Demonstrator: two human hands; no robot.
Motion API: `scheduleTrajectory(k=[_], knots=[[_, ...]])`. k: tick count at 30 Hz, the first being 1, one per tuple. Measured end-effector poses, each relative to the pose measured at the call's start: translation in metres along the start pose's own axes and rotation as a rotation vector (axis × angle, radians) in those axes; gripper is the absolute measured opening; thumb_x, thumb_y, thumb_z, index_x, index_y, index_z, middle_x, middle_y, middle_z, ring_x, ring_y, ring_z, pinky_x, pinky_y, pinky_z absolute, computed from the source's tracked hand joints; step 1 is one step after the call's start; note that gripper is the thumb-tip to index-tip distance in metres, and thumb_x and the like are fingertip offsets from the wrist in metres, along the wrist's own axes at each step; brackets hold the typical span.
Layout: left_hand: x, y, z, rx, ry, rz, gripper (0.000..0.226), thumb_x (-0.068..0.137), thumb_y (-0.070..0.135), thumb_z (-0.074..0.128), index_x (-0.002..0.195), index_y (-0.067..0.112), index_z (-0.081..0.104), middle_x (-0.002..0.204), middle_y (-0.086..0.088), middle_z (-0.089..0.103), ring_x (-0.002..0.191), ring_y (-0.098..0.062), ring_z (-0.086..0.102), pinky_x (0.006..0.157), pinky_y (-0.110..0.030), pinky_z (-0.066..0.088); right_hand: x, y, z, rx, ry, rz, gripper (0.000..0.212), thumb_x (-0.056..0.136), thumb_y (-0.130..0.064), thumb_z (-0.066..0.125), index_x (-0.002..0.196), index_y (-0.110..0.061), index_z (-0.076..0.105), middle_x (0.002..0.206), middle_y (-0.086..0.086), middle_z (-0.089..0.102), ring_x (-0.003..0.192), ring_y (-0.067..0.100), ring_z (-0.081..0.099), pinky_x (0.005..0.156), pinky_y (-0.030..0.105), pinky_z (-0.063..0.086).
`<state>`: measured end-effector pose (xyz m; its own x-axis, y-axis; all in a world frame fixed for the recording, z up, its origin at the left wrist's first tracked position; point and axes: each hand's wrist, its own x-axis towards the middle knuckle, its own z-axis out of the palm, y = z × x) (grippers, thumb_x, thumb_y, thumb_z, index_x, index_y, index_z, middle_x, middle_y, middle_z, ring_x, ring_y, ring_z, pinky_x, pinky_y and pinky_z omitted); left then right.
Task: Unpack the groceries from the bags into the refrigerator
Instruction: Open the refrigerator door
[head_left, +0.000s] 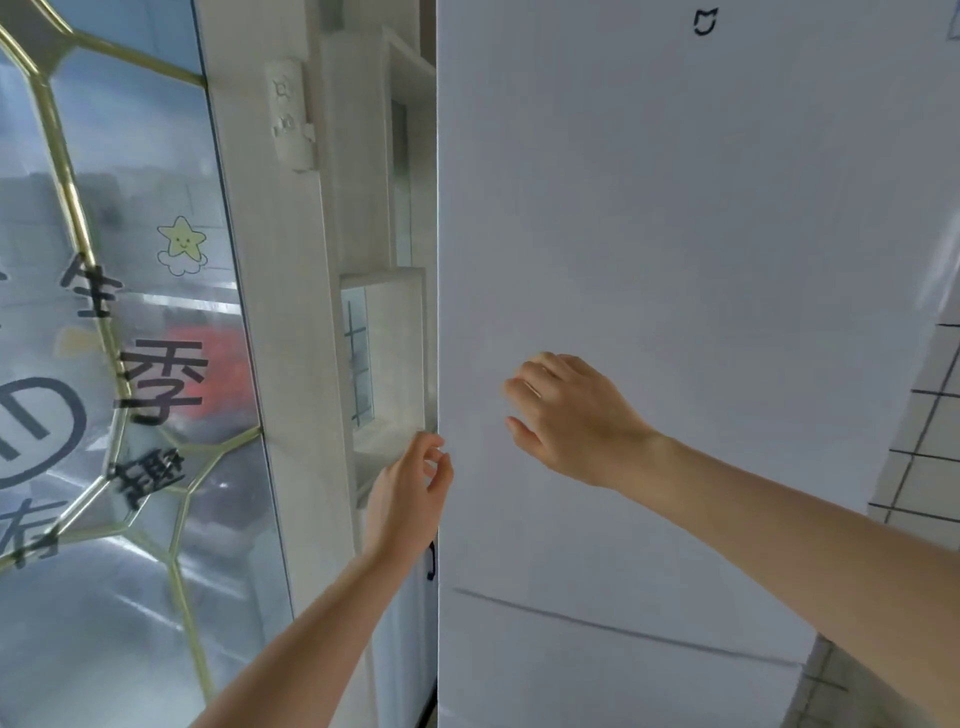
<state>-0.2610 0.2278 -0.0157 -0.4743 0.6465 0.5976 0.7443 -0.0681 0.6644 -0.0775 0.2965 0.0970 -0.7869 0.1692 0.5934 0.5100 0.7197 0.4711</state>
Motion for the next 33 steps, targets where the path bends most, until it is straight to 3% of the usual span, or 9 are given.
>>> scheduleTrajectory(k=[4,8,11,14,17,23,27,30,33], knots=[[0.04,-0.008,0.011,0.037,0.089,0.079,0.009,0.093,0.02,0.058,0.102,0.017,0.059,0.092,0.011,0.057,0.08,-0.012,0.061,0.064,-0.026,0.042,0.043,0.017,0.024,0.029,-0.002,-0.083,0.036,0.086,-0.024,0.035,0.1,-0.005,0.063,0.097,0.01,0.062,0.091,0.03,0.057,0.08,0.039,0.049],[0.076,-0.02,0.018,0.051,0.089,0.124,0.023,0.093,0.019,0.059,0.115,0.015,0.054,0.108,0.012,0.048,0.085,-0.006,0.053,0.067,-0.022,0.036,0.085,0.031,0.051,0.016,0.045,-0.197,0.029,0.08,-0.017,0.059,0.105,-0.002,0.063,0.106,0.014,0.062,0.102,0.033,0.058,0.09,0.04,0.048],[0.094,-0.027,0.024,-0.047,0.045,0.028,0.034,0.094,0.027,0.057,0.125,0.018,0.046,0.115,0.014,0.045,0.094,-0.011,0.054,0.075,-0.029,0.042,0.105,0.033,0.065,0.003,0.079,-0.241,0.035,0.078,-0.015,0.065,0.11,-0.001,0.065,0.116,0.016,0.063,0.114,0.034,0.056,0.1,0.042,0.042],[0.111,-0.044,0.035,-0.204,-0.065,-0.017,0.027,0.093,0.035,0.056,0.117,0.027,0.047,0.111,0.015,0.054,0.098,-0.011,0.059,0.085,-0.037,0.051,0.123,0.036,0.078,-0.061,0.059,-0.306,0.039,0.076,-0.02,0.066,0.111,-0.004,0.067,0.117,0.015,0.065,0.118,0.034,0.056,0.106,0.044,0.036],[0.119,-0.06,0.042,-0.18,-0.226,0.023,0.01,0.093,0.044,0.053,0.098,0.042,0.046,0.103,0.017,0.06,0.098,-0.005,0.06,0.085,-0.032,0.052,0.137,0.039,0.081,-0.205,-0.036,-0.417,0.041,0.076,-0.031,0.069,0.111,-0.01,0.067,0.119,0.011,0.066,0.124,0.03,0.054,0.11,0.046,0.033],[0.131,-0.069,0.044,-0.342,-0.423,-0.026,0.01,0.089,0.041,0.063,0.089,0.037,0.053,0.083,0.016,0.066,0.079,0.0,0.062,0.068,-0.016,0.043,0.165,0.031,0.068,-0.446,-0.235,-0.419,0.044,0.075,-0.055,0.069,0.099,-0.018,0.067,0.103,0.003,0.066,0.113,0.023,0.059,0.113,0.049,0.028],[0.138,-0.08,0.044,-0.442,-0.513,-0.068,0.031,0.08,0.052,0.065,0.102,0.03,0.063,0.089,0.012,0.069,0.086,-0.008,0.064,0.078,-0.027,0.05,0.179,0.013,0.06,-0.566,-0.461,-0.32,0.051,0.085,-0.054,0.058,0.116,-0.014,0.059,0.115,0.006,0.058,0.124,0.028,0.044,0.115,0.057,-0.001],[0.136,-0.077,0.043,-0.473,-0.534,-0.086,0.024,0.09,0.034,0.065,0.109,0.021,0.061,0.094,0.008,0.068,0.086,-0.01,0.064,0.071,-0.014,0.047,0.183,0.004,0.055,-0.58,-0.526,-0.28,0.051,0.085,-0.053,0.059,0.116,-0.013,0.059,0.114,0.006,0.058,0.121,0.028,0.045,0.114,0.059,-0.002],[0.134,-0.069,0.035,-0.433,-0.527,-0.072,0.026,0.092,0.035,0.062,0.113,0.022,0.058,0.095,0.01,0.064,0.085,-0.006,0.062,0.062,-0.008,0.043,0.186,-0.005,0.05,-0.567,-0.576,-0.235,0.051,0.084,-0.052,0.061,0.117,-0.012,0.058,0.116,0.008,0.058,0.122,0.029,0.044,0.114,0.06,-0.001]])
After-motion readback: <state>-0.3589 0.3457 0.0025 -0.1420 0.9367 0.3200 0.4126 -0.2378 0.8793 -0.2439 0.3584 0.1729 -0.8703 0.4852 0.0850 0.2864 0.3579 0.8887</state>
